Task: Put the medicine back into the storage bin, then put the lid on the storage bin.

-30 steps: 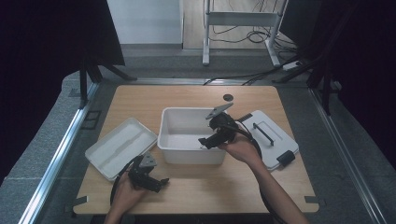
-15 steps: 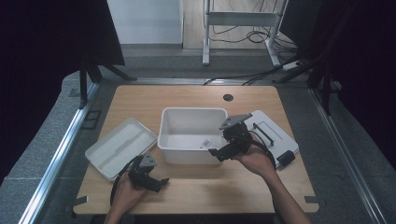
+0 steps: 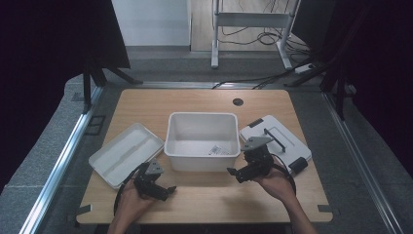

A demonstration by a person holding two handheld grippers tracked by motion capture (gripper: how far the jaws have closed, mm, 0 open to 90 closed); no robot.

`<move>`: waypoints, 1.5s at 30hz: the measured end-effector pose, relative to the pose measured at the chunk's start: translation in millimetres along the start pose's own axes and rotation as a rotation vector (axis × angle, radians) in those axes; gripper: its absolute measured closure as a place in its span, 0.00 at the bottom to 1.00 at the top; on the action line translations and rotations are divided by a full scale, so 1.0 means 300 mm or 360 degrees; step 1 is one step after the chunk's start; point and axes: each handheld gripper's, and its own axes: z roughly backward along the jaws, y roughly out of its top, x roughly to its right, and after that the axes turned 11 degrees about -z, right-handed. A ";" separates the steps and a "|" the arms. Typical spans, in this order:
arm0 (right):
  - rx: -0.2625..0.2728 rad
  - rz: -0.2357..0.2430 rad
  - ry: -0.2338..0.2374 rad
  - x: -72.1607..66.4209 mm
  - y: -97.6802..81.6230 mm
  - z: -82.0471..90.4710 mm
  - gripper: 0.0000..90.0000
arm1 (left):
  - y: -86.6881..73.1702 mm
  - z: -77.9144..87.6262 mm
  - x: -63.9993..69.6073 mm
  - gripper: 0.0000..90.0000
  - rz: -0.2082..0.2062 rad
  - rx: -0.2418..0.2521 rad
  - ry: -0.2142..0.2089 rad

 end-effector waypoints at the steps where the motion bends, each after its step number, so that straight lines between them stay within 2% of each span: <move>1: 0.0000 -0.0010 -0.0002 0.000 -0.014 -0.004 0.00 | 0.000 0.000 0.000 0.00 0.0000 0.0000 0.0000; 8: 0.0005 -0.0038 -0.0032 0.015 -0.096 -0.033 0.00 | 0.000 0.000 0.000 0.00 0.0007 0.0002 0.0004; 9: 0.0014 -0.0056 -0.0047 0.022 -0.126 -0.047 0.00 | 0.000 0.000 0.000 0.00 0.0008 0.0001 0.0005; 10: 0.0014 -0.0056 -0.0047 0.022 -0.126 -0.047 0.00 | 0.000 -0.001 0.000 0.00 0.0009 0.0002 0.0006; 13: 0.0004 -0.0094 -0.0065 0.040 -0.184 -0.078 0.01 | 0.000 -0.001 0.000 0.00 0.0010 0.0001 0.0007; 19: -0.0006 -0.0135 -0.0077 0.049 -0.250 -0.112 0.01 | 0.000 -0.001 0.000 0.00 0.0011 0.0001 0.0008; 22: 0.0005 -0.0164 -0.0068 0.054 -0.274 -0.120 0.02 | 0.001 -0.001 0.000 0.00 0.0010 0.0001 0.0008; 25: 0.0009 -0.0159 -0.0075 0.058 -0.289 -0.127 0.02 | 0.000 -0.001 0.000 0.00 0.0010 0.0001 0.0007; 28: -0.0032 -0.0175 -0.0071 0.062 -0.312 -0.148 0.00 | 0.000 -0.001 0.000 0.00 0.0010 0.0001 0.0008; 36: -0.0028 -0.0177 -0.0069 0.063 -0.314 -0.151 0.00 | 0.000 0.004 -0.001 0.00 0.0016 -0.0011 0.0016; 37: -0.0029 -0.0177 -0.0069 0.063 -0.314 -0.151 0.00 | -0.001 0.017 -0.006 0.00 0.0012 -0.0035 0.0046; 40: -0.0029 -0.0177 -0.0069 0.063 -0.314 -0.151 0.00 | -0.003 0.041 -0.014 0.00 0.0029 -0.0018 0.0048; 41: -0.0029 -0.0176 -0.0069 0.063 -0.314 -0.151 0.00 | -0.006 0.078 -0.026 0.00 0.0042 0.0009 0.0054; 43: -0.0029 -0.0176 -0.0069 0.063 -0.314 -0.151 0.00 | -0.008 0.099 -0.033 0.00 0.0043 0.0015 0.0065; 44: -0.0028 -0.0177 -0.0068 0.063 -0.314 -0.151 0.00 | -0.015 0.145 -0.052 0.00 0.0042 0.0016 0.0097; 45: -0.0028 -0.0177 -0.0068 0.063 -0.314 -0.151 0.00 | -0.015 0.145 -0.052 0.00 0.0042 0.0016 0.0097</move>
